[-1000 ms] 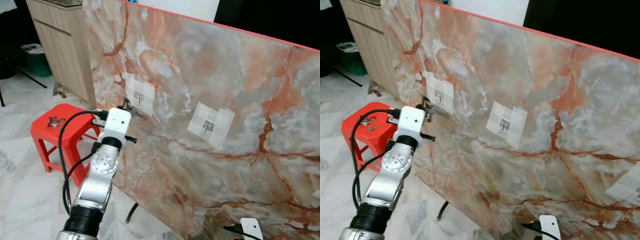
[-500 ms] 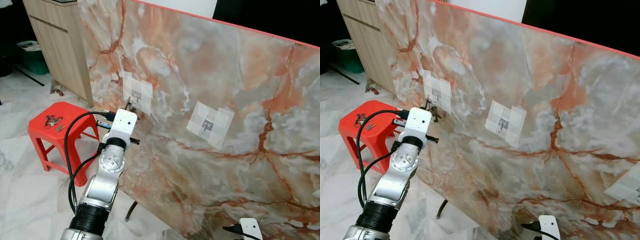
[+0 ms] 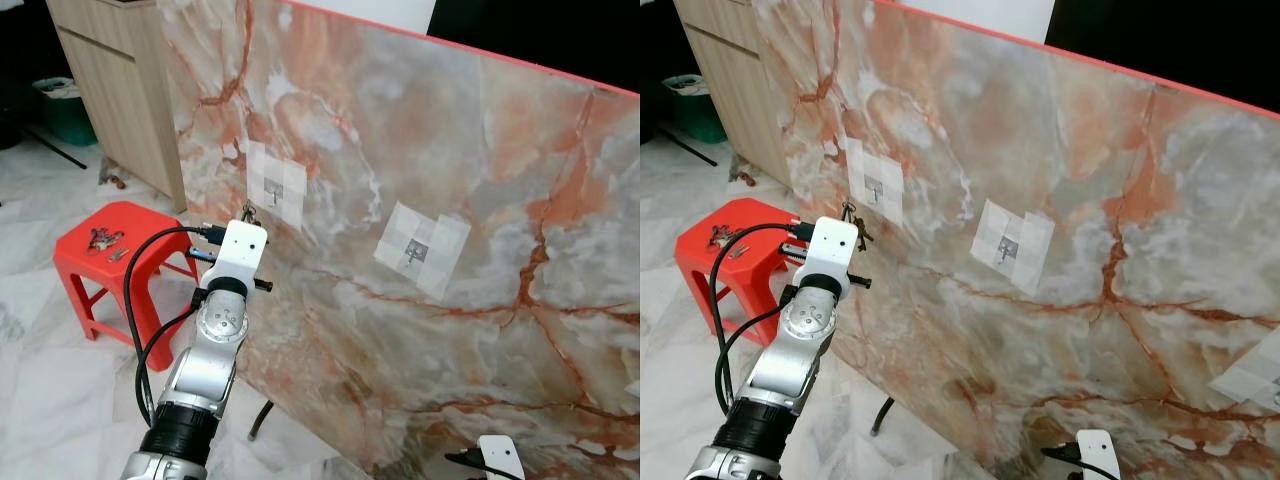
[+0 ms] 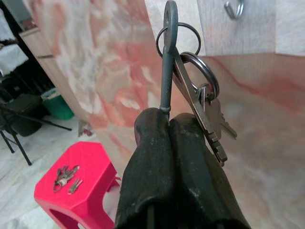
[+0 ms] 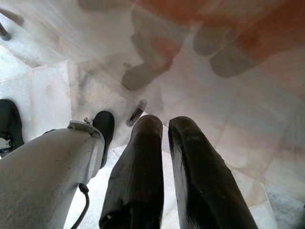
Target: Hang keys on a hook
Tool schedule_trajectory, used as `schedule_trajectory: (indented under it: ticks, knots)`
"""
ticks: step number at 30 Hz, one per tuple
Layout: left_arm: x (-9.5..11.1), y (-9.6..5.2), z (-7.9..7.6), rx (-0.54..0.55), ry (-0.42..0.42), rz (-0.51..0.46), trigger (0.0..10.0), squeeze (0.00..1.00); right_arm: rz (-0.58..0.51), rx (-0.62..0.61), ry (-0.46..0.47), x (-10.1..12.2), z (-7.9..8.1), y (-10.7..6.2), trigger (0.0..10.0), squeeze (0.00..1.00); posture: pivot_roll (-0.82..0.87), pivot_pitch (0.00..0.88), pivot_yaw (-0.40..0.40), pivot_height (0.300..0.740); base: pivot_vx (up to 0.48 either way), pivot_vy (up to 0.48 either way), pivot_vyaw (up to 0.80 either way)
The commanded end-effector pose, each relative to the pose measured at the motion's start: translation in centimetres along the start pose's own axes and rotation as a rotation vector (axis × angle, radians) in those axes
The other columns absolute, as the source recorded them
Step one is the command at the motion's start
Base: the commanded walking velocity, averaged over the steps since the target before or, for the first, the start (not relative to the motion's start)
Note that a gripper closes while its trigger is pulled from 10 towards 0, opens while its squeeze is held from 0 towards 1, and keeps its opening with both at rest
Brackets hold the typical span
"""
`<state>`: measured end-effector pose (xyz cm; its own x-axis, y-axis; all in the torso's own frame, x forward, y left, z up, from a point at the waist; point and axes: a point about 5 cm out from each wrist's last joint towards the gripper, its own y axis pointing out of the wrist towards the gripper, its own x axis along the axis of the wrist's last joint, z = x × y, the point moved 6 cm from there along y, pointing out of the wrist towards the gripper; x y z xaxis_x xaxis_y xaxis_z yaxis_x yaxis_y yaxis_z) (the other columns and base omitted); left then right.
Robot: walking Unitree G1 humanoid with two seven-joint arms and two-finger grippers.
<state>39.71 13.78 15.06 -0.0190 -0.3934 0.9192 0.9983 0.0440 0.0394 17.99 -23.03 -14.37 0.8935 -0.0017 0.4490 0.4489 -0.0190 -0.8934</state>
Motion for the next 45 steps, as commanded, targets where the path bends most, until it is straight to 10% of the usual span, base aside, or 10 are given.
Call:
schedule_trajectory:
  ticks: [1, 45]
  knots:
    - [1.2, 0.5, -0.7, -0.018, 0.033, -0.027, 10.0, 0.00, -0.017, -0.022, -0.008, 0.6, -1.0, -0.1, 10.0, 0.00, -0.01, 0.000, -0.148, 0.740, 0.000, 0.000, 0.00]
    - [2.4, 0.6, -4.3, -0.161, 0.143, -0.075, 10.0, 0.00, -0.018, -0.020, -0.015, 0.7, -1.0, -0.1, 10.0, 0.00, -0.01, 0.000, -0.155, 0.740, 0.000, 0.000, 0.00]
